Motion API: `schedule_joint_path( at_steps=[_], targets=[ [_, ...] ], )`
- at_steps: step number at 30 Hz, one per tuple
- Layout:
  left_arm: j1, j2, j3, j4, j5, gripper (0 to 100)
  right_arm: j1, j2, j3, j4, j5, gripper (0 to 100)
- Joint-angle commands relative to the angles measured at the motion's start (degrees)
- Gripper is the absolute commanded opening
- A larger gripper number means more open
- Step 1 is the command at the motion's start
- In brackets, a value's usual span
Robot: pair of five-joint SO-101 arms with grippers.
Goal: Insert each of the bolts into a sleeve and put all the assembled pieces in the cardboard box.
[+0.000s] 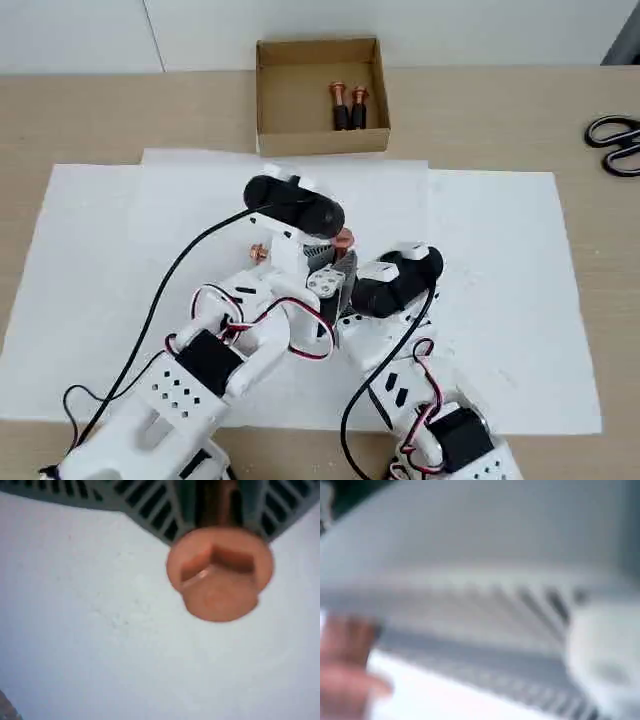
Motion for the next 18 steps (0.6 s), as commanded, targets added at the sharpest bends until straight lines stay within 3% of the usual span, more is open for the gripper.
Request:
schedule_joint_path(
  at_steps=[1, 11, 18],
  targets=[
    [-0.18, -0.88, -2.42, 2.29, -0.79, 1, 0.66, -0.40, -0.97, -1.36, -0.44, 0.4],
    [0.00, -0.97, -2.42, 2.73, -0.79, 1, 0.66, -0.40, -0.97, -1.27, -0.44, 0.4],
    [0.00, -0.97, -10.42, 13.71, -0.62, 17, 0.66, -0.40, -0.97, -1.27, -0.44, 0.4]
  ],
)
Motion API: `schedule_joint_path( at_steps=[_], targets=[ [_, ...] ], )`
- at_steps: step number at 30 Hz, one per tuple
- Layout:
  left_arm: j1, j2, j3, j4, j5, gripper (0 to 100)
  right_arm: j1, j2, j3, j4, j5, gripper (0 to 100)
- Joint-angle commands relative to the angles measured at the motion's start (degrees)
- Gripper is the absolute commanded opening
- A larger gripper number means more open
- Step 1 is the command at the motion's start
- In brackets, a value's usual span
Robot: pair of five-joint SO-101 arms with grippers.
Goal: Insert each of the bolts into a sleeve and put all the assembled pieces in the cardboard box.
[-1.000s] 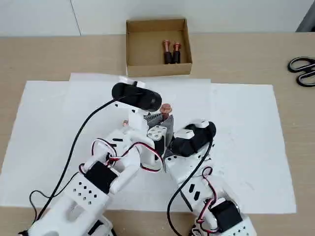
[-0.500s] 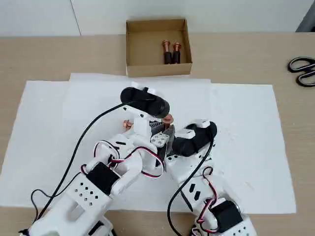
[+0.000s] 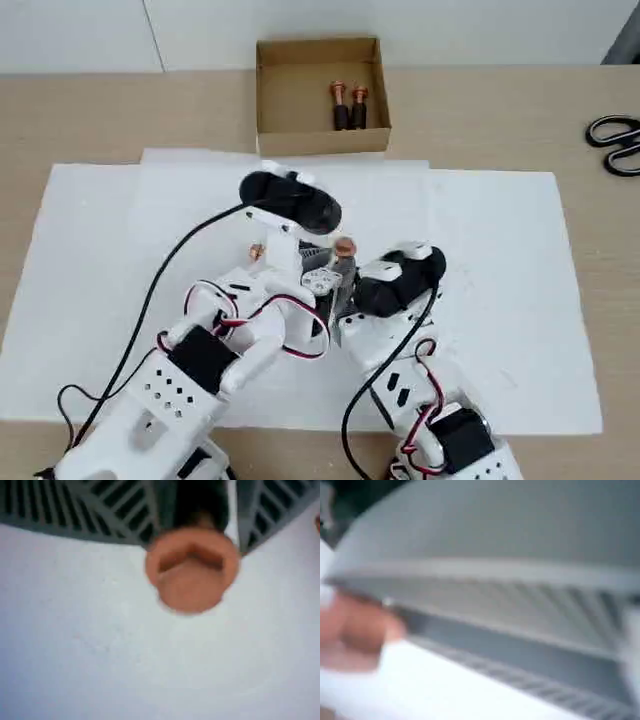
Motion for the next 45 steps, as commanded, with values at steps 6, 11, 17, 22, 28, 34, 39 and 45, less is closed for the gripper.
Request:
schedule_joint_path(
  at_steps=[6, 11, 17, 22, 28, 34, 39, 45],
  targets=[
    [-1.41, -1.05, -7.25, 7.74, -0.62, 18, 0.22, -0.40, -0.97, -1.36, -0.44, 0.4],
    [-8.70, -1.05, -14.37, 14.33, -0.79, 19, 0.22, -0.22, -0.97, -1.27, -0.44, 0.4],
    [-25.85, -0.97, -22.29, 21.89, -2.99, 19, 2.07, -0.13, -0.97, -1.36, -0.09, 0.4],
    [-39.74, -0.79, -22.11, 23.65, -16.88, 19, 8.40, -0.22, -1.58, -1.01, 0.62, 0.4],
    [-48.97, -0.62, -21.85, 29.01, -19.16, 19, 15.96, 0.40, -10.64, -2.68, 2.11, 0.4],
    [-52.31, -0.53, -21.85, 33.67, -26.55, 19, 19.82, 13.67, -24.26, -2.86, 5.98, 0.4],
    [-52.13, -0.53, -21.85, 33.85, -30.07, 19, 19.82, 37.32, -43.52, -5.49, 5.80, 0.4],
    [-52.13, -0.70, -21.85, 34.11, -30.07, 19, 19.74, 68.26, -68.84, -6.99, 5.71, 0.4]
  ],
)
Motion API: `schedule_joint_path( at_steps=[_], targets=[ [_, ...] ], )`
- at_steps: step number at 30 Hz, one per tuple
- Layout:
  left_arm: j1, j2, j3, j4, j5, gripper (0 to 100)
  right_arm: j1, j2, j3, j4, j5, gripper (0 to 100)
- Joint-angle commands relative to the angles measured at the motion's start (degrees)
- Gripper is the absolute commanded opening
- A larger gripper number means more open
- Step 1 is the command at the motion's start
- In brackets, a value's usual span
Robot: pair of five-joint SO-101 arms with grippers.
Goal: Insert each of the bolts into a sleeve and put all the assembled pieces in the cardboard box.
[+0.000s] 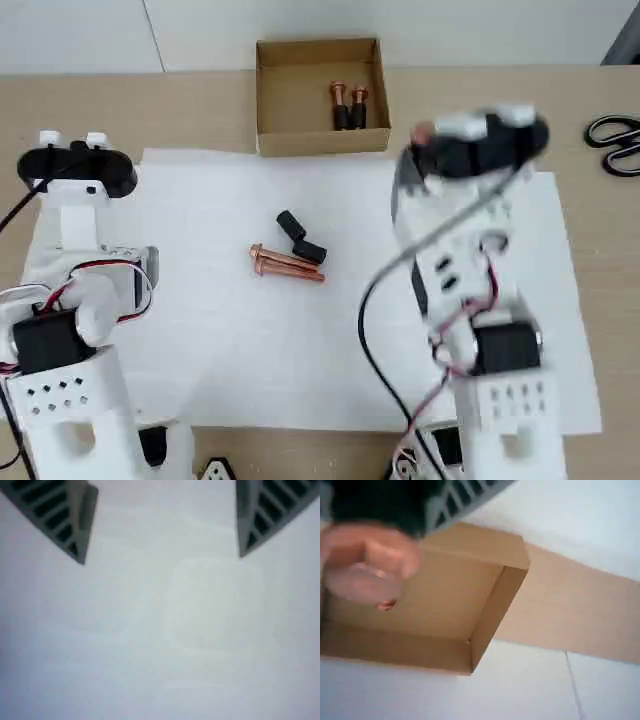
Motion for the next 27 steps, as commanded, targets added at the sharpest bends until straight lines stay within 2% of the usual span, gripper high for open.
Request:
schedule_joint_path(
  at_steps=[1, 13, 27],
  targets=[
    [-0.09, -0.62, -2.24, 0.35, -0.35, 19, 0.48, 19.47, -19.25, -1.89, 0.35, 0.4],
    [-0.09, -0.53, -2.15, 0.44, -0.35, 19, -3.03, 65.36, -60.04, -1.98, 0.35, 0.6],
    [-0.09, -0.53, 0.31, 0.09, -0.35, 19, -5.14, 98.95, -89.85, -1.98, 0.35, 0.8]
  ],
)
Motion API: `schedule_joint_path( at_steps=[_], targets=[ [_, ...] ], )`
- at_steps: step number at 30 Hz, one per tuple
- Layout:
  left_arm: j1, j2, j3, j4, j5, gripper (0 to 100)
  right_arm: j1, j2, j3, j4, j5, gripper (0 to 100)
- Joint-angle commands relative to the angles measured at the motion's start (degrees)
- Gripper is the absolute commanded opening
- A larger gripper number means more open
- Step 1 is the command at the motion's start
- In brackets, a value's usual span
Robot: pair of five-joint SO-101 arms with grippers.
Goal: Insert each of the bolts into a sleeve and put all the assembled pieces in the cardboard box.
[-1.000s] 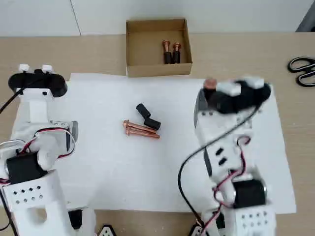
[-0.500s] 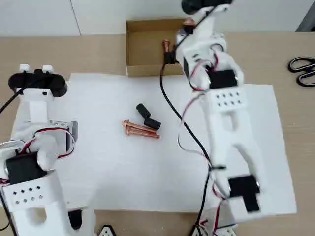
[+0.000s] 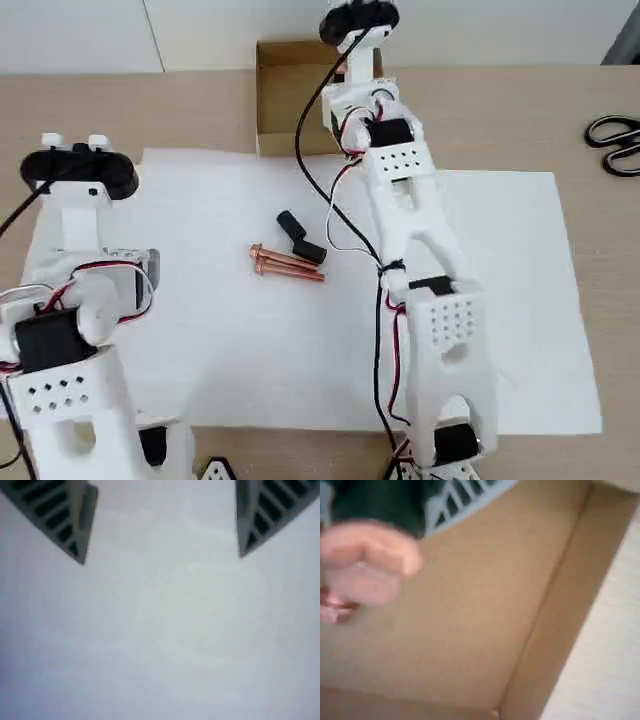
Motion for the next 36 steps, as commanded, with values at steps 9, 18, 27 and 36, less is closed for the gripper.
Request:
schedule_joint_path(
  at_steps=[9, 18, 27, 36],
  targets=[
    [-0.09, -0.53, -0.66, 0.09, -0.35, 19, -1.63, 14.20, -20.48, -1.71, 0.35, 0.9],
    [-0.09, -0.53, -0.40, 0.09, -0.35, 19, -1.63, 20.00, -24.53, -1.36, 0.44, 17.2],
    [-0.09, -0.53, -0.48, 0.09, -0.35, 19, -1.45, 20.00, -29.19, 0.57, 0.44, 21.6],
    [-0.09, -0.88, -0.75, 0.09, -0.35, 19, -1.54, 19.91, -48.88, 28.09, 0.35, 21.6]
  ],
)
